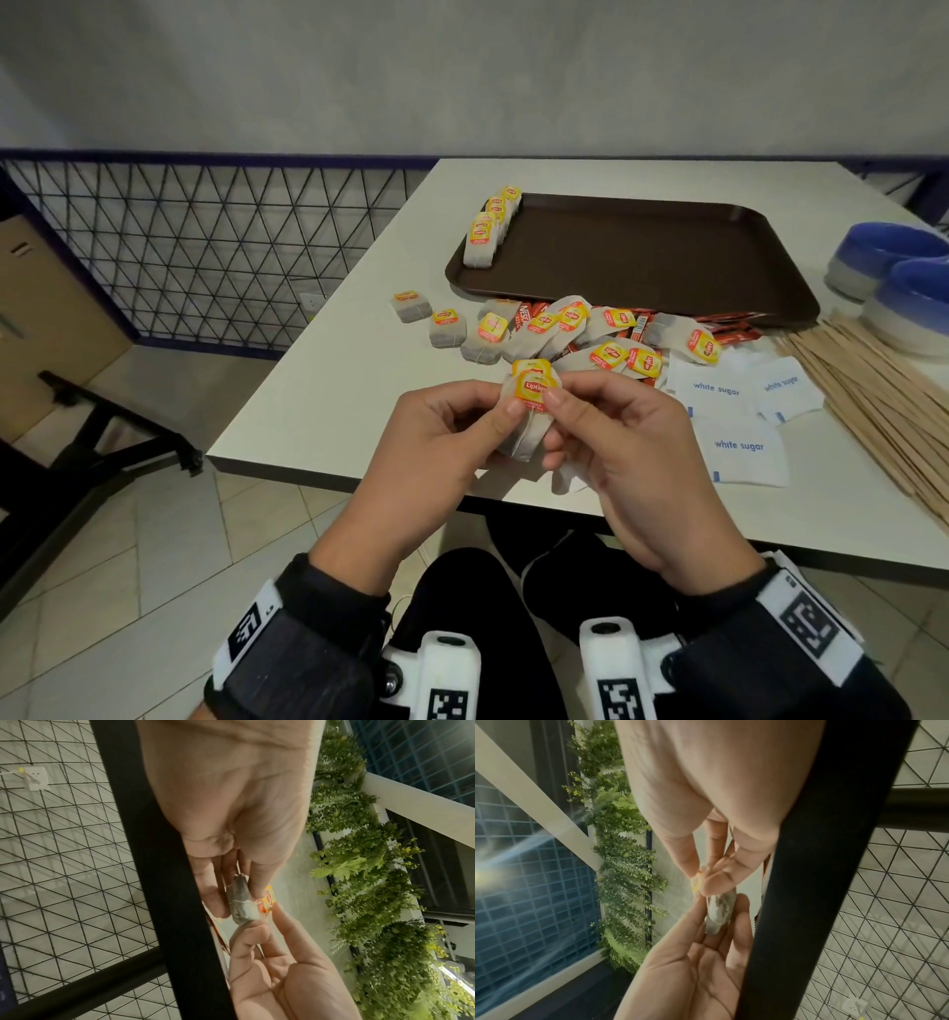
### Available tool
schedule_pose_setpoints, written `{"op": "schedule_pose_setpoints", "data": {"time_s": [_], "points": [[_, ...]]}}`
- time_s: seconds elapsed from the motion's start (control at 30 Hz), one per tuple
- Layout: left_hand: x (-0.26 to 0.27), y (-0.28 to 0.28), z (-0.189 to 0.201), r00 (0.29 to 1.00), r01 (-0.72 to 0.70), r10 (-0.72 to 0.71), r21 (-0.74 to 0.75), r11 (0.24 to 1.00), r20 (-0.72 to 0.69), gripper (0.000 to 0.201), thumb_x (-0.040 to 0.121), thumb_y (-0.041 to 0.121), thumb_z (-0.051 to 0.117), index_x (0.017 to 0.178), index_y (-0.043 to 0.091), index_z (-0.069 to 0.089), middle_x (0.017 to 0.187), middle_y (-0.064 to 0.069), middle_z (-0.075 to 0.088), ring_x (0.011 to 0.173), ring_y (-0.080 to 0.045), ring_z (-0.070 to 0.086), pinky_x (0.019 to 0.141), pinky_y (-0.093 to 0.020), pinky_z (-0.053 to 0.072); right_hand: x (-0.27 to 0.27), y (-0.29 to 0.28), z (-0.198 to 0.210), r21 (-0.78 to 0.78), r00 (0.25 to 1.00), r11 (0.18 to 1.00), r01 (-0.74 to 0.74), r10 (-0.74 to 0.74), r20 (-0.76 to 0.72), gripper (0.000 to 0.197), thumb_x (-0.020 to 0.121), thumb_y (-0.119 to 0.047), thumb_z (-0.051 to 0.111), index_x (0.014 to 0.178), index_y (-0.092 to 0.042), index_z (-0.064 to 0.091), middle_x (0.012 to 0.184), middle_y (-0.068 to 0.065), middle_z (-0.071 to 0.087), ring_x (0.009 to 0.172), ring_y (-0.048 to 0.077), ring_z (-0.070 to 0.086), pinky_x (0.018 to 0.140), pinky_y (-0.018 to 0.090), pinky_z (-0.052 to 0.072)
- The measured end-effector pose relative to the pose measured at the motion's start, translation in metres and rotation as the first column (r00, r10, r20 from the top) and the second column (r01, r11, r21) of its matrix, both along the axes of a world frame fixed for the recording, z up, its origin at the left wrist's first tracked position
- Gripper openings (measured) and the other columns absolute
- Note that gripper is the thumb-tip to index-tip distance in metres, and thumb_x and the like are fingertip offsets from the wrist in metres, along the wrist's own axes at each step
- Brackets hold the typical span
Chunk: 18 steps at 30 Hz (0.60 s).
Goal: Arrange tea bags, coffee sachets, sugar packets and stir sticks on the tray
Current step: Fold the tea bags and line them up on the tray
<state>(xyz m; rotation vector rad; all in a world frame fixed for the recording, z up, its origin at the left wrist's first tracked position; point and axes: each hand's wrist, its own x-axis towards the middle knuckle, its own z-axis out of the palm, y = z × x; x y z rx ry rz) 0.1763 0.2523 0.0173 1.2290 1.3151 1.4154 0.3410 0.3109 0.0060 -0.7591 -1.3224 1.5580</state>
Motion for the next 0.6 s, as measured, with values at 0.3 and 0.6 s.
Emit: {"op": "schedule_pose_setpoints", "data": {"time_s": [0.3,0.6], "points": [[0.0009,-0.0004,-0.0004,0.998,-0.008,0.008,0.004,1.000,-0.060,0.019,0.097,0.020,0.063,0.100,0.011,0.079,0.090,-0.013,0.075,0.077,-0.013,0.064,0.064,-0.020,0.052,-0.0014,-0.0023,0.0003,0.023,0.997,0.999,0.038,-0.039,0.066,0.009,0.093,-0.013,0.071,0.095,-0.017,0.080,0.071,0.012,0.069,0.062,0.026,0.064,0.064,0.037,0.052],[-0.0032,-0.0011,0.0031,0.996,0.019,-0.020,-0.014,1.000,-0.090,0.018,0.095,0.026,0.064,0.103,0.017,0.079,0.091,-0.014,0.074,0.080,-0.020,0.066,0.071,-0.024,0.057,-0.0070,-0.0087,0.0055,0.090,0.978,0.991,0.099,-0.113,0.176,0.010,0.094,-0.016,0.071,0.095,-0.023,0.079,0.071,0.010,0.071,0.061,0.023,0.067,0.063,0.041,0.056]]}}
